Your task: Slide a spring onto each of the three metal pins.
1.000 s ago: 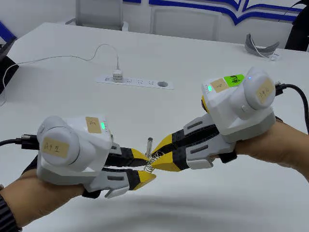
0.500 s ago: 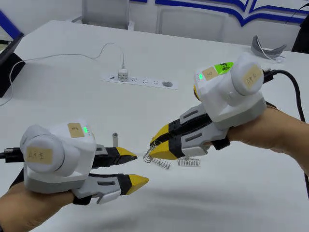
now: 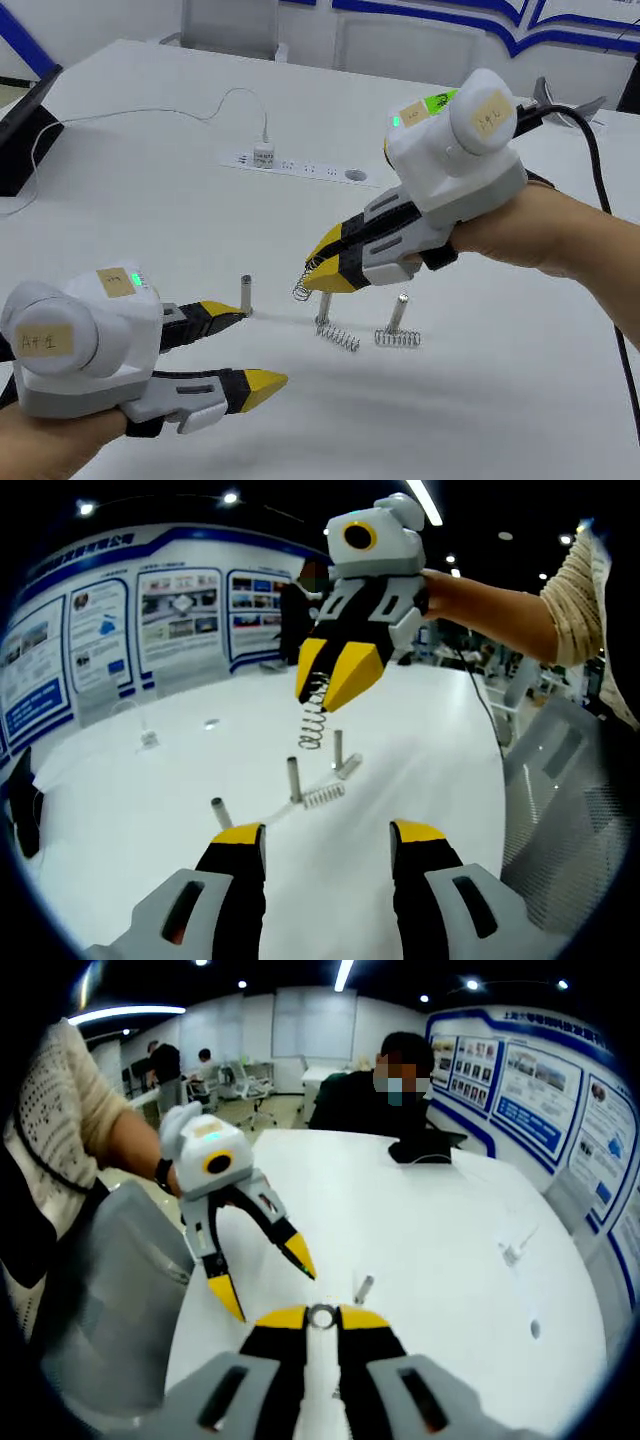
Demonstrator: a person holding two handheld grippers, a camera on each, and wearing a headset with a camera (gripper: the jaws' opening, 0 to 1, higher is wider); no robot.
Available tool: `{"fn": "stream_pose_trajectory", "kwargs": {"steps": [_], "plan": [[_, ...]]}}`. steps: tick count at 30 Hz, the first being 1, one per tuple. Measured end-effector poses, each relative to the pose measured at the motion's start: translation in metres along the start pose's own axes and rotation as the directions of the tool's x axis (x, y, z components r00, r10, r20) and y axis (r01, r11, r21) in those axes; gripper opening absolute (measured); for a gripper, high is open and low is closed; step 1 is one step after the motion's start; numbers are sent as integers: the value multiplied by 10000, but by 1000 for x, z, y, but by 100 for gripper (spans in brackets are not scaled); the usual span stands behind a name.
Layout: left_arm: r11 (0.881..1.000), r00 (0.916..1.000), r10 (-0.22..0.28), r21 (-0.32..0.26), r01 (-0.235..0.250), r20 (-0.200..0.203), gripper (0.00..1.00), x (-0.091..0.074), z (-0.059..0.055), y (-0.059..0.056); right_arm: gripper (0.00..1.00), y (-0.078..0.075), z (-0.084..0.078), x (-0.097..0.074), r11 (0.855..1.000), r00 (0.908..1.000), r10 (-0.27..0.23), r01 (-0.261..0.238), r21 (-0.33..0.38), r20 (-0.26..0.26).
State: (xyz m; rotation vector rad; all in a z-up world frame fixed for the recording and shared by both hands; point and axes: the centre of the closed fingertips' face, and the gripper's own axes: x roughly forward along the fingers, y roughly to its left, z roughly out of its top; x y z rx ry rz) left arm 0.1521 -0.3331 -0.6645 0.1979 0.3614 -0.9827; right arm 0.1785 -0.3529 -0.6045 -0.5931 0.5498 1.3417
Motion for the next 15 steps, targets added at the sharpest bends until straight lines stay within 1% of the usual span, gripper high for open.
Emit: {"fn": "stream_pose_trajectory", "kwargs": {"steps": [2,3,7,15], "plan": [[10000,10000,52,-57,-52,15,52,-2,-1,1,12,-1,1,3,10000,9999,61,-61,-64,-105],[10000,10000,70,-67,-70,31,53,-2,-1,1,12,-5,1,5,9999,9999,93,-95,-84,-139],[9997,9998,205,-152,-204,41,56,-5,-2,3,12,-11,3,12,9996,9992,190,-198,-220,-358],[9982,9988,462,-385,-457,133,61,-8,-4,8,12,-22,8,26,9992,9972,215,-238,-309,-715]]}}
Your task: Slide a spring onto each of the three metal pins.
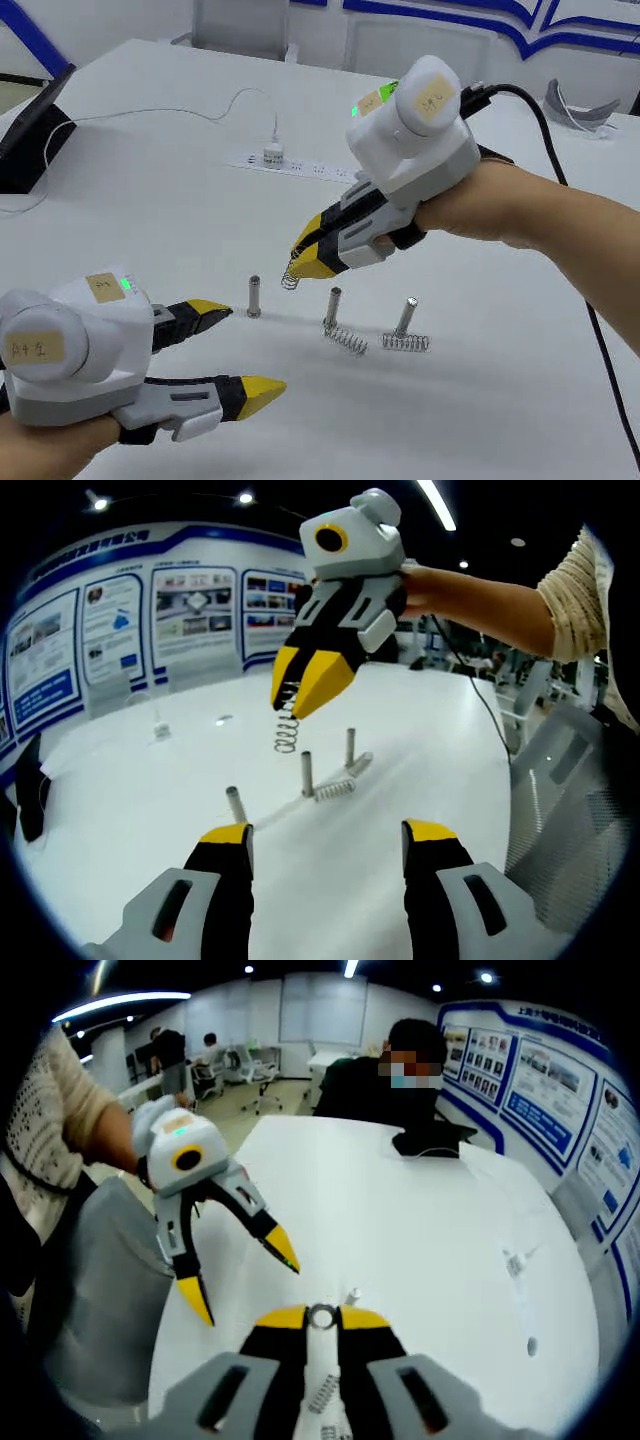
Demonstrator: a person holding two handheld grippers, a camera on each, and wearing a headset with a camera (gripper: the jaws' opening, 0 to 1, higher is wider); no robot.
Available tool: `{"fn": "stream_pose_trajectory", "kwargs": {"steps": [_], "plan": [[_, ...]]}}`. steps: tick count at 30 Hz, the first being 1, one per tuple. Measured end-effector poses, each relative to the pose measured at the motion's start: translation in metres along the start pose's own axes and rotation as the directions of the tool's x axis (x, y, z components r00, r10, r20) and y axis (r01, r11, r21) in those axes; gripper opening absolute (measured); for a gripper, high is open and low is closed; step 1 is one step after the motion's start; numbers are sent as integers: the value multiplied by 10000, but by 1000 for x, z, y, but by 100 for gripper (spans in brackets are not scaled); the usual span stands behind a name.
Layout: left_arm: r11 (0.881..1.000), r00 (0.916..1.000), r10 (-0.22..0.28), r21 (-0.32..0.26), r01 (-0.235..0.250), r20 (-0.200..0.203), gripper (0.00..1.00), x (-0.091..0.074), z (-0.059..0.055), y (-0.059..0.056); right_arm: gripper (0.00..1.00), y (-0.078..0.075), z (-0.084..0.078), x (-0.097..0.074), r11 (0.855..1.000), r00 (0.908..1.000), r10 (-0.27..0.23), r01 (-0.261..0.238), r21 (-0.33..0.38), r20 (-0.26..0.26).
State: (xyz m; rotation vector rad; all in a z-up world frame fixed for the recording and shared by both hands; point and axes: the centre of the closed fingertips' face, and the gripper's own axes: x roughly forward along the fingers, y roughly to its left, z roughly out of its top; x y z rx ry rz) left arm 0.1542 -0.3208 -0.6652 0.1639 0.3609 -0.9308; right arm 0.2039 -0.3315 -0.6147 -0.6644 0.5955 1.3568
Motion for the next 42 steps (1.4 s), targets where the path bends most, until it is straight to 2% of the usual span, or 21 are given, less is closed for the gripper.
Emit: {"fn": "stream_pose_trajectory", "kwargs": {"steps": [5,17,25,42], "plan": [[9999,10000,94,-78,-94,4,63,-1,-2,2,12,-13,4,10,10000,9999,-88,88,25,-139],[9993,9997,225,-308,-225,-6,68,-3,-7,6,12,-31,5,35,9998,9986,0,11,217,-530],[9987,9997,246,-455,-249,-69,69,-4,-11,7,12,-30,1,48,9996,9962,124,-103,247,-864],[9972,9994,324,-673,-329,-90,68,-6,-14,10,12,-31,-5,62,9993,9918,280,-248,279,-1247]]}}
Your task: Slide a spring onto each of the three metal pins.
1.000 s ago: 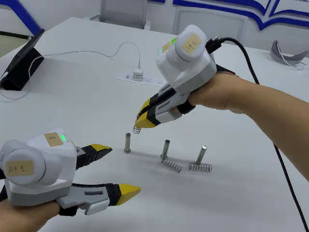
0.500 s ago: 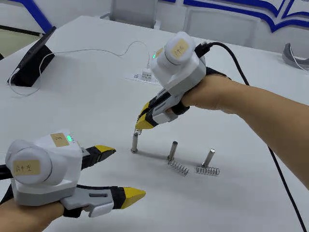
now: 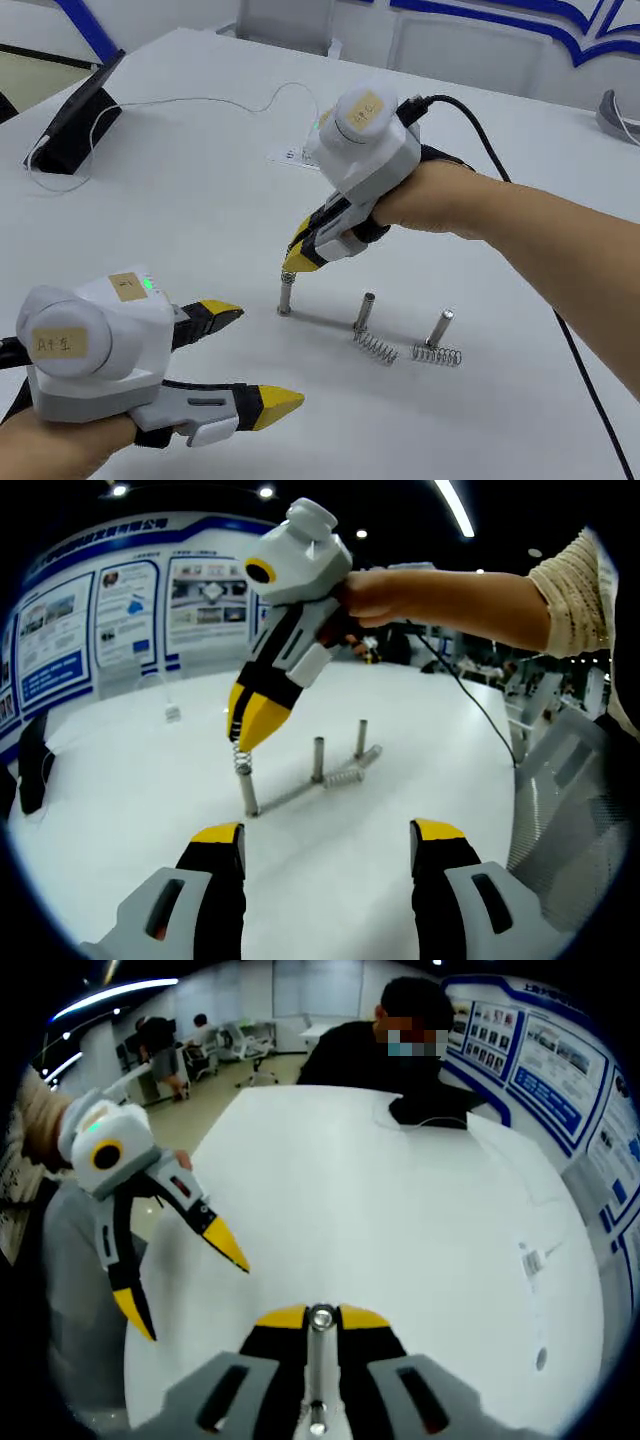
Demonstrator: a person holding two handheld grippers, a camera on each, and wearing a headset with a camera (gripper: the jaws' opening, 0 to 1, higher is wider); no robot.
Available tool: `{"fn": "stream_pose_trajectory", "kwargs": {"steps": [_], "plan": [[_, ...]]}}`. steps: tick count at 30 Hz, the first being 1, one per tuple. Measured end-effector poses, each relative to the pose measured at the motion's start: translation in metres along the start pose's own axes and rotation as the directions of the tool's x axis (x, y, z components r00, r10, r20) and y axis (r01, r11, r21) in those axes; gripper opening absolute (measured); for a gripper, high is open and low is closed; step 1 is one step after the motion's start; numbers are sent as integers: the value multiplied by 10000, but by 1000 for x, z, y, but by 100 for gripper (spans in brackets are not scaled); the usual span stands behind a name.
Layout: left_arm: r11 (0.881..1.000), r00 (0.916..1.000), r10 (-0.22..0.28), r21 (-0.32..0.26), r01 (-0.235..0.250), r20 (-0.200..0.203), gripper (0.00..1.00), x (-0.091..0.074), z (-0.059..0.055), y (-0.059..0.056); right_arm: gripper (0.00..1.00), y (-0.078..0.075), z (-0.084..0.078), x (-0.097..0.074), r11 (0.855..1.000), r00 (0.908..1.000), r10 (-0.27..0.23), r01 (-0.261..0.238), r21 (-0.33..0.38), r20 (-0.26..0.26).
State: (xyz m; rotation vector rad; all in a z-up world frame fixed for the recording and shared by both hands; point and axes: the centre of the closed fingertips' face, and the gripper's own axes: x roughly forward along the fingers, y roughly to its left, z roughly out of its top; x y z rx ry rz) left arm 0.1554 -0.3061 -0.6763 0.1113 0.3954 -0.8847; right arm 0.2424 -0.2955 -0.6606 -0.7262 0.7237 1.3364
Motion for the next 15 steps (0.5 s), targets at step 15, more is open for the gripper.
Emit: {"fn": "stream_pose_trajectory", "kwargs": {"steps": [15], "plan": [[10000,10000,3,-51,-3,-6,68,0,-1,2,12,1,-14,23,9992,9967,249,-224,340,-767]]}}
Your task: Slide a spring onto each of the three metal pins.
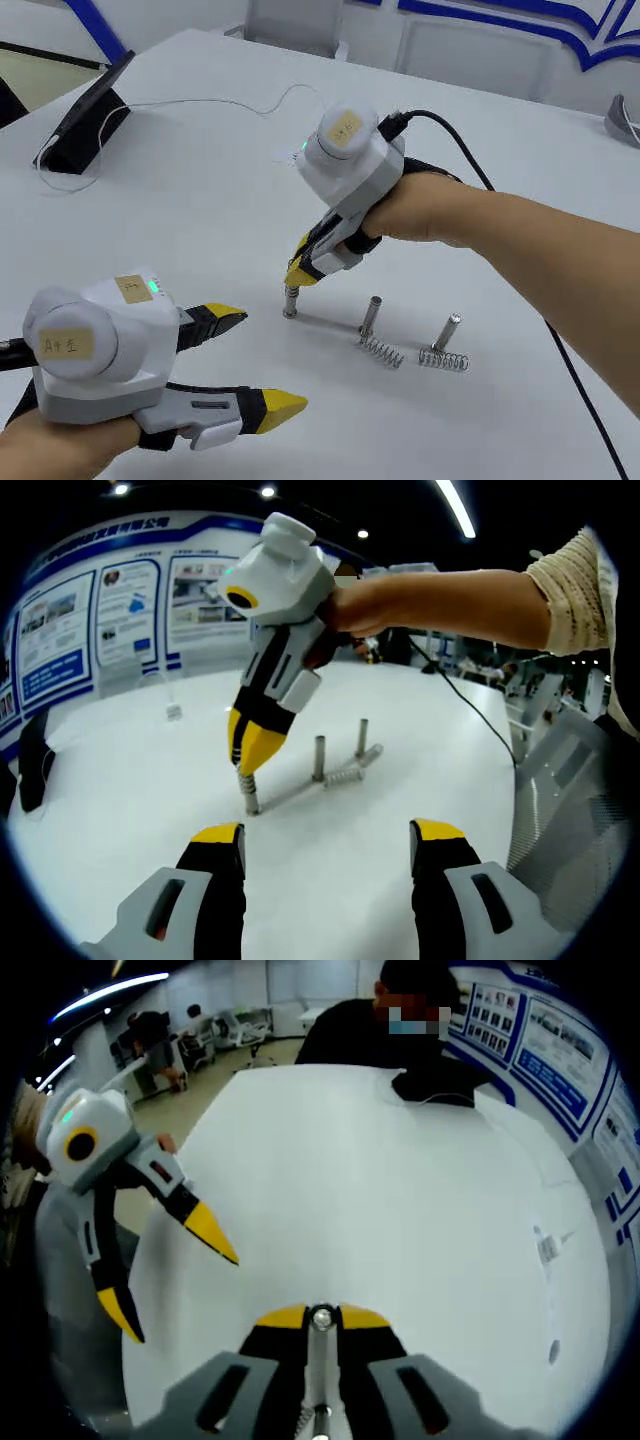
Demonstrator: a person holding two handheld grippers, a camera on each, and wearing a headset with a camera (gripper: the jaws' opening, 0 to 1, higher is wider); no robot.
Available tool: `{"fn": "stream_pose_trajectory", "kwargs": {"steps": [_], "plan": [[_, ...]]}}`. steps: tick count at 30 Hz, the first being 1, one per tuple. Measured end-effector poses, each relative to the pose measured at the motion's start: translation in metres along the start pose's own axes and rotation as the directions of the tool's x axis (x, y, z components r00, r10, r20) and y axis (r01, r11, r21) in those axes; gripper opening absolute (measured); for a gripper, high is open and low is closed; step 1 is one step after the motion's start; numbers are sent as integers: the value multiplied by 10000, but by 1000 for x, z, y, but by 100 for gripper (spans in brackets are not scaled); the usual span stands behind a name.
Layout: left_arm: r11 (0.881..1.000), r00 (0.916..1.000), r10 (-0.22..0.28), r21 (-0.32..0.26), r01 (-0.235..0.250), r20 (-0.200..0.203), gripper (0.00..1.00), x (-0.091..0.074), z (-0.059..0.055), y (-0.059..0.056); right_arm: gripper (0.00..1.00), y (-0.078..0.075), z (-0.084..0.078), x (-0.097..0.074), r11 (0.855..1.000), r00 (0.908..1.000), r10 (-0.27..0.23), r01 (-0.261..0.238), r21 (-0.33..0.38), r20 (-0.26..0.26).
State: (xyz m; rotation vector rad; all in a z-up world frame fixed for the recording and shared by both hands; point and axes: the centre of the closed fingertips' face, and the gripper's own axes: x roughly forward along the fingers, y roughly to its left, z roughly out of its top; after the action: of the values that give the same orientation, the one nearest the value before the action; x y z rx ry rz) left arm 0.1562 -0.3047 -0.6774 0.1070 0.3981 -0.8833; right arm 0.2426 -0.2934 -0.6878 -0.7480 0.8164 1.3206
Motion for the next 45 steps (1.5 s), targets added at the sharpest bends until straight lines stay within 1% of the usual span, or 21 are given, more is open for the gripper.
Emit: {"fn": "stream_pose_trajectory", "kwargs": {"steps": [4,10,14,17,18,25,29,34,40,45], "plan": [[10000,10000,21,-12,-21,-2,68,-1,0,1,12,1,-5,5,9999,9999,23,-21,128,-125],[10000,10000,32,-36,-32,-32,68,-1,-2,2,12,0,-11,14,9996,9996,-80,87,265,-274],[10000,10000,36,-56,-36,-25,68,-2,-2,2,12,-3,-13,18,9992,9995,-77,89,389,-297],[10000,10000,37,-52,-37,-33,68,-1,-2,2,12,-3,-15,20,9992,9993,-80,94,393,-358],[10000,10000,37,-59,-37,-28,68,-1,-2,3,12,-4,-14,20,9990,9996,-102,113,433,-247],[10000,10000,52,-58,-52,-3,68,-1,-1,3,13,-3,-15,18,9991,9997,-179,184,380,-144],[10000,10000,74,-65,-74,-2,68,-1,-1,4,16,-3,-14,15,9990,9997,-262,261,359,24],[10000,10000,66,-65,-66,7,68,0,-1,3,17,-1,-16,10,9986,9991,-417,415,333,71],[10000,10000,3,0,-3,32,68,2,2,1,18,-1,-13,-5,9966,9965,-747,733,374,375],[10000,10000,-62,49,62,49,68,3,3,0,19,4,-12,-18,9945,9931,-983,957,429,635]]}}
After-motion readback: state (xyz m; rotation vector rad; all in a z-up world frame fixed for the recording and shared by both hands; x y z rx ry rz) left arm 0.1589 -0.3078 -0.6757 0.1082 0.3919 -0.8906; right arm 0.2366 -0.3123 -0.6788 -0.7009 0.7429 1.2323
